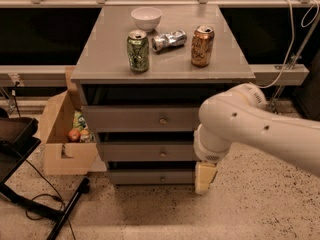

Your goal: Open middle drawer

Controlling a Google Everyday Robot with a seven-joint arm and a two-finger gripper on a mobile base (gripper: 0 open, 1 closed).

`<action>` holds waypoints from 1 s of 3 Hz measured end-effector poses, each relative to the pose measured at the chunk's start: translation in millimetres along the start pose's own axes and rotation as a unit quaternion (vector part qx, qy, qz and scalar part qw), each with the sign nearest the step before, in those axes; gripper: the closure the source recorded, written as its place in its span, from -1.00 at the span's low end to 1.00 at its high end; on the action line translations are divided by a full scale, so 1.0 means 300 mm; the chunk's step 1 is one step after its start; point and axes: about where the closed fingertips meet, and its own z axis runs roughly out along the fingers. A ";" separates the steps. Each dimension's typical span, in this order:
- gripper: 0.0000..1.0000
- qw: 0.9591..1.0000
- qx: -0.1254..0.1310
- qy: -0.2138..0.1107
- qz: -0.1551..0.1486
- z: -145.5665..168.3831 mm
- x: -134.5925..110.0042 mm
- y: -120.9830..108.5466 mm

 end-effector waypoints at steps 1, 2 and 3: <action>-1.00 0.999 0.020 0.015 -0.033 0.134 -0.029 0.015; -1.00 0.999 0.027 0.020 -0.038 0.138 -0.020 0.008; -1.00 0.999 0.018 0.017 -0.036 0.175 -0.029 0.006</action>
Offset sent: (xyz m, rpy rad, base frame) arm 0.0033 0.0127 -0.0374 -0.0412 -0.0419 0.0528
